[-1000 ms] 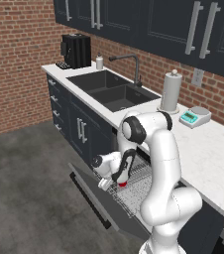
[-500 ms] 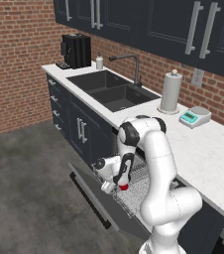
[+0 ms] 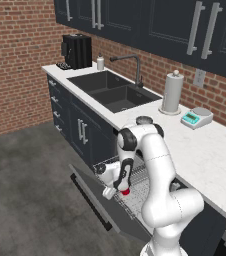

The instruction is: Pick up the cup and bowl from the counter, place them in the dishwasher, and close the dishwasher door.

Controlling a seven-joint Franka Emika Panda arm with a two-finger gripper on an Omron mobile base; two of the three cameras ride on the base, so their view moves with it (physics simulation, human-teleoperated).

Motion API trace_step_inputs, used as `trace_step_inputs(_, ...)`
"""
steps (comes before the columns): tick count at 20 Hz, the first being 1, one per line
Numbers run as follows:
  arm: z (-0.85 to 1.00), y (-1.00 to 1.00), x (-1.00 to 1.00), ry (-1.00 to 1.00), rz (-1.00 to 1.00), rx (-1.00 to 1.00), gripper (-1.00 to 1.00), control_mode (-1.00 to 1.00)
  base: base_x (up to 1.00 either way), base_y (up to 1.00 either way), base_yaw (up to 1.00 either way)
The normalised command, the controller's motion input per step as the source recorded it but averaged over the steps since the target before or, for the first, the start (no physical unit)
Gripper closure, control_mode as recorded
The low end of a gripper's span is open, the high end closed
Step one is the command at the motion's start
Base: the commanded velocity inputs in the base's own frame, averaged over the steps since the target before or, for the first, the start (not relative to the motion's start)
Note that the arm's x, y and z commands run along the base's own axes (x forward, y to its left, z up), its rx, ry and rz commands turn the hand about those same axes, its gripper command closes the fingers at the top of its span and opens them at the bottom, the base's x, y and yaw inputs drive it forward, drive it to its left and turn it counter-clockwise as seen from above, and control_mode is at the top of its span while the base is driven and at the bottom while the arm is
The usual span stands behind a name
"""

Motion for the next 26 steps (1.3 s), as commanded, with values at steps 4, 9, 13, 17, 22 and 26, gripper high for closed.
trace_step_inputs(4, -0.14, 0.0, 0.0, 0.06, 0.02, 0.01, 1.0, -1.0, 0.0, 0.0, 0.0)
trace_step_inputs(9, 0.07, 0.02, -0.01, 0.01, 0.01, 0.01, -1.0, -1.0, 0.0, 0.0, 0.0)
trace_step_inputs(13, 0.62, 0.0, -0.08, 0.0, 0.0, 0.0, -1.0, -1.0, 0.0, 0.0, 0.0)
trace_step_inputs(17, 0.94, 0.0, -0.18, 0.0, 0.0, 0.0, -1.0, -1.0, 0.0, 0.0, 0.0)
trace_step_inputs(22, 1.0, 0.17, -0.44, -0.04, 0.0, 0.0, -1.0, -1.0, 0.0, 0.0, 0.0)
trace_step_inputs(26, 1.0, 0.35, -0.53, -0.08, 0.0, 0.0, -1.0, -1.0, 0.0, 0.0, 0.0)
